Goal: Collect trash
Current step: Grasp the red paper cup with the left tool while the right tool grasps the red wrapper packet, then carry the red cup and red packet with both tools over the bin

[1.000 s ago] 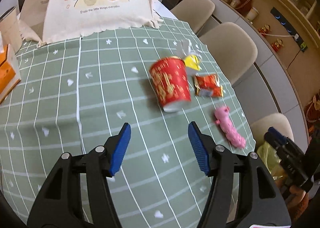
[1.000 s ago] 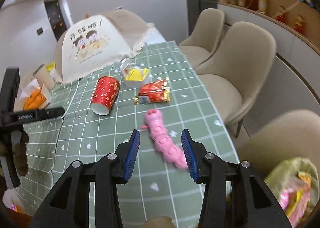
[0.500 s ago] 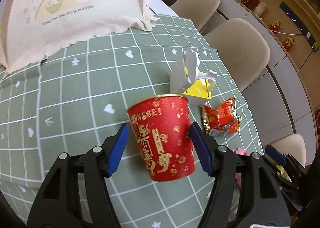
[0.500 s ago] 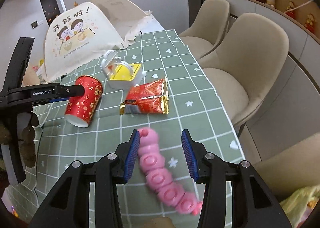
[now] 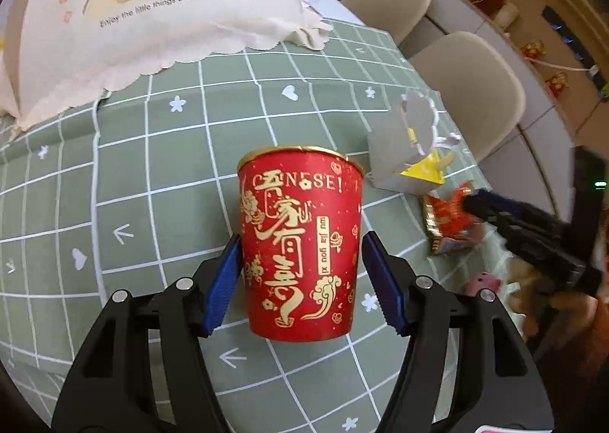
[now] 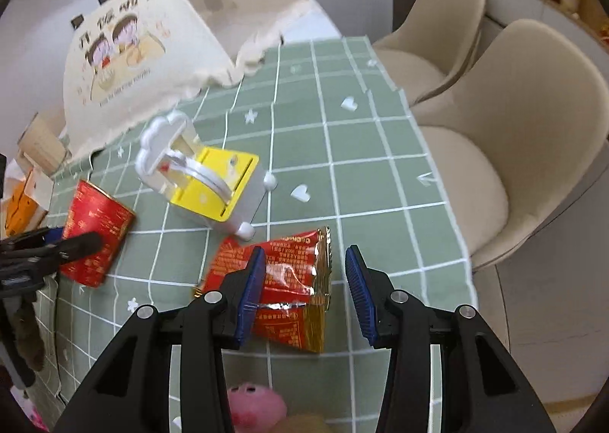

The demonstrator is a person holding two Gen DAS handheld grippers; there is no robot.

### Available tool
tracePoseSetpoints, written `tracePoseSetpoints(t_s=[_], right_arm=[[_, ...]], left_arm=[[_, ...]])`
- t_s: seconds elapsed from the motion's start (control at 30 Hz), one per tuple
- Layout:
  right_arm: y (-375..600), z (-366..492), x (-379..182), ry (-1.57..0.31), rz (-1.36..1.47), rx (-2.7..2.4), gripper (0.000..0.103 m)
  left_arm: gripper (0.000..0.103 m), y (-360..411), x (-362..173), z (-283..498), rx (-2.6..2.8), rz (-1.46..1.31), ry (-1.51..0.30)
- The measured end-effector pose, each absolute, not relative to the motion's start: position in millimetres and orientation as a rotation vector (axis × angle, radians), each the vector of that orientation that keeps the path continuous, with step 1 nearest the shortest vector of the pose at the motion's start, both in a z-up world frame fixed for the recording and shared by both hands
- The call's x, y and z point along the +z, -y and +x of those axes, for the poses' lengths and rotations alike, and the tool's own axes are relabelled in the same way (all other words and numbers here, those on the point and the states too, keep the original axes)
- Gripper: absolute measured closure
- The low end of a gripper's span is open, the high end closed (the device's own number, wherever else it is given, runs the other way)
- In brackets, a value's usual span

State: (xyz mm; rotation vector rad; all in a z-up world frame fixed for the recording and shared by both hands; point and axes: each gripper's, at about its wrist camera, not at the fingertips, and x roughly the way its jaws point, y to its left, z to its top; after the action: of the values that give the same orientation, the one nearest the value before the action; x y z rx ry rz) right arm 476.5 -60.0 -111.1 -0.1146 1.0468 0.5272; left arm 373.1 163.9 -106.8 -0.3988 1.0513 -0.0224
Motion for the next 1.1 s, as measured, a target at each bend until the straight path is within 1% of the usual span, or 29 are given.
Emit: tracePoseSetpoints(t_s=[0.07, 0.1, 0.17, 0.2, 0.37, 0.4, 0.47, 0.53, 0.63, 0.77, 0.83, 0.87, 0.9, 0.93, 0.97, 1.1], right_arm=[[62.3, 473.1, -113.5, -1.063, -0.082, 0.535, 0.063], [63.5, 469.5, -113.6, -1.072, -0.072, 0.54, 0.079], [63.1, 460.6, -112.5, -1.068, -0.103, 0.531, 0.092], [63.5, 454.0, -110.3, -1.056, -0.123, 0.528, 0.096], [74.4, 417.9, -83.4, -0.999, -0.081, 0.545, 0.099], [77.1, 411.8, -77.5, -0.988, -0.071, 0.544, 0.099], [84.5, 393.3, -61.8, -0.953, -0.045, 0.54, 0.1], [91.7, 373.5, -46.7, -0.914, -0.041, 0.526, 0.1], [101.5, 347.0, -30.2, -0.885, -0.029, 0.52, 0.1], [113.6, 327.6, -23.0, -0.861, 0.01, 0.519, 0.1], [117.2, 327.9, -24.9, -0.843, 0.02, 0.516, 0.098], [115.6, 332.4, -28.1, -0.851, 0.001, 0.509, 0.094], [113.3, 337.5, -31.5, -0.869, -0.025, 0.5, 0.078], [108.2, 346.6, -37.5, -0.896, -0.058, 0.501, 0.067], [104.5, 352.3, -41.7, -0.91, -0.07, 0.515, 0.052], [80.0, 387.9, -61.7, -0.956, -0.153, 0.53, 0.052]], left_arm=[[0.042, -167.4, -106.9, 373.5, -0.047, -0.421, -1.047], [0.042, -168.3, -106.8, 373.9, -0.054, -0.427, -1.044], [0.042, -169.8, -106.6, 376.2, -0.059, -0.438, -1.04], [0.042, -170.4, -107.3, 378.2, -0.055, -0.442, -1.044], [0.043, -166.1, -109.7, 385.3, -0.036, -0.439, -1.086], [0.047, -162.9, -109.9, 385.9, -0.036, -0.433, -1.104], [0.049, -157.4, -106.5, 383.5, -0.041, -0.422, -1.111], [0.051, -150.7, -97.9, 375.3, -0.055, -0.403, -1.087], [0.051, -144.9, -80.6, 358.5, -0.073, -0.388, -1.049], [0.051, -144.1, -65.5, 332.7, -0.086, -0.391, -1.04], [0.05, -145.6, -64.1, 319.8, -0.091, -0.39, -1.049], [0.049, -146.6, -65.2, 314.5, -0.088, -0.388, -1.056], [0.049, -147.6, -67.0, 310.6, -0.083, -0.387, -1.065], [0.049, -149.5, -70.1, 307.0, -0.078, -0.389, -1.076], [0.049, -151.3, -72.6, 304.7, -0.074, -0.393, -1.08], [0.049, -159.5, -78.0, 300.3, -0.054, -0.377, -1.064]])
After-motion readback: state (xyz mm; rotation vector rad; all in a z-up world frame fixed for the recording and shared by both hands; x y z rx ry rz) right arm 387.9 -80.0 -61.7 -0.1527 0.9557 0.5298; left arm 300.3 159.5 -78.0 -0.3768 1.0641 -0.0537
